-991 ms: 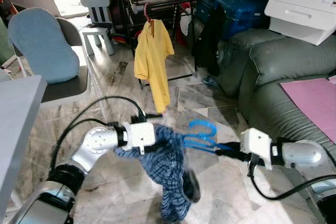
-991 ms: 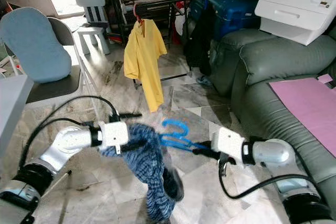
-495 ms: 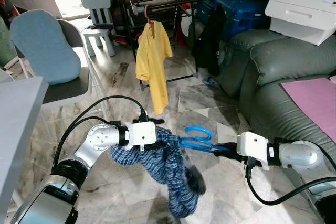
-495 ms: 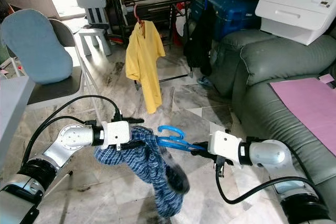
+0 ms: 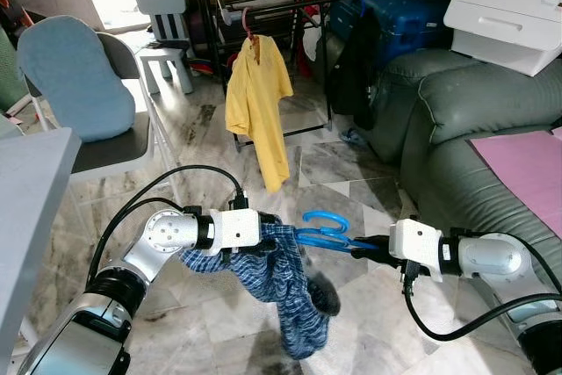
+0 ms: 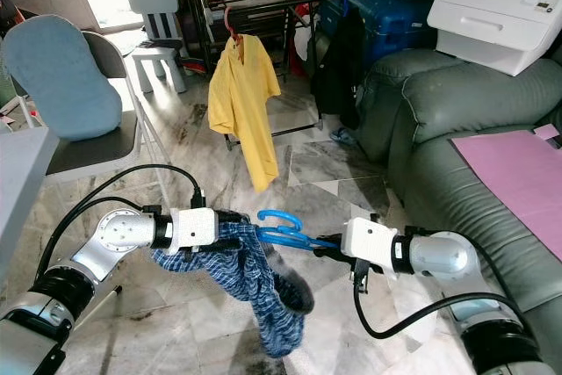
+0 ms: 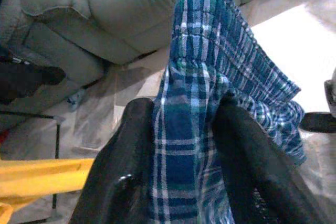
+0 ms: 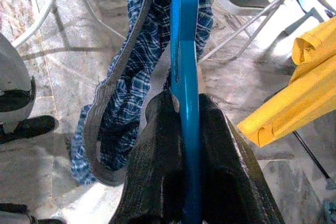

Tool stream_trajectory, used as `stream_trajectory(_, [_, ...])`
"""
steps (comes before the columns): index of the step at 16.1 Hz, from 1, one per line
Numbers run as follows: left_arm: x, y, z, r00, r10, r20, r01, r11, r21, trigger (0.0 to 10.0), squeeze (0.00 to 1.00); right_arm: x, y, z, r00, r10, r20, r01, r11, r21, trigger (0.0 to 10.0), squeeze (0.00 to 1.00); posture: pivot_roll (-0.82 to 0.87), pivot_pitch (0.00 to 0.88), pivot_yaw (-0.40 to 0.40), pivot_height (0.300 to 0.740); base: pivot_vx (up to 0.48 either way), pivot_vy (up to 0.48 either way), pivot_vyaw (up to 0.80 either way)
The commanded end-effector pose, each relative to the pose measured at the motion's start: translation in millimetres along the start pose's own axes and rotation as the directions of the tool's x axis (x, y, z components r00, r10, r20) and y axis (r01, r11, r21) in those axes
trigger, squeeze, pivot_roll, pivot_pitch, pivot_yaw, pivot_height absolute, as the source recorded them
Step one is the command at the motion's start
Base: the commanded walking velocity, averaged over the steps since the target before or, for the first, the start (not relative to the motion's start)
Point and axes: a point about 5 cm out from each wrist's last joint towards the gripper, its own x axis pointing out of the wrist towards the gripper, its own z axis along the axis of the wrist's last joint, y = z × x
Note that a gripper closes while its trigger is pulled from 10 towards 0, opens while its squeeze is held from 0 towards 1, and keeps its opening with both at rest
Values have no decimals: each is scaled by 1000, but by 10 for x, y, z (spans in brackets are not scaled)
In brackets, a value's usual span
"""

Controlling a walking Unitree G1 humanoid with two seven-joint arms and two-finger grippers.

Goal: Hang hanger

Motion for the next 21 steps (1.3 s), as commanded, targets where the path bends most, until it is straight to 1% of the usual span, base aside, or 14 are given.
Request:
stream_trajectory(1, [-25, 30, -17, 1000, -18, -22, 18, 1000, -3, 0, 0, 17, -62, 64, 1000, -13, 18, 13, 999, -38, 10000, 0, -170, 0, 94, 740, 0, 0, 0])
stream_trajectory(8, [-6, 45, 4, 1000, -15, -11, 15, 1000, -6, 0, 0, 56, -74, 66, 1000, -14, 18, 15, 999, -47, 10000, 0, -169, 0, 90, 740, 0, 0, 0])
stream_trajectory(10, [-5, 45, 7, 1000, -8, -1, 8, 1000, -13, 0, 0, 64, -76, 62, 1000, -14, 28, 15, 1000, -21, 10000, 0, -169, 0, 88, 740, 0, 0, 0])
stream_trajectory(16, [1, -11, -26, 1000, -15, 11, 15, 998, -64, 0, 0, 76, -88, 36, 999, -35, 16, 36, 998, -52, 10000, 0, -167, 0, 84, 740, 0, 0, 0])
stream_trajectory(17, [5, -23, -31, 1000, -20, 19, 22, 996, -89, 0, 0, 90, -103, 39, 999, -39, 15, 40, 997, -62, 10000, 0, -170, 0, 85, 740, 0, 0, 0])
stream_trajectory(18, [4, -32, -40, 999, -25, 23, 27, 994, -110, 0, 0, 99, -111, 36, 999, -32, 15, 33, 998, -50, 10000, 0, -170, 0, 86, 740, 0, 0, 0])
stream_trajectory(19, [-9, -39, -56, 1000, -24, 19, 26, 992, -121, 0, 0, 102, -135, 39, 999, -33, 18, 34, 999, -27, 10000, 1000, -168, 0, 84, 740, 0, 0, 0])
stream_trajectory(20, [-12, -37, -60, 1000, -16, 23, 19, 991, -134, 0, 0, 101, -140, 40, 999, -27, 20, 27, 1000, -13, 10000, 1000, -167, 0, 83, 740, 0, 0, 0])
stream_trajectory(21, [-12, -47, -68, 1000, -14, 22, 17, 990, -142, 0, 0, 96, -142, 37, 1000, -24, 6, 24, 999, -36, 10000, 1000, -170, 0, 80, 740, 0, 0, 0])
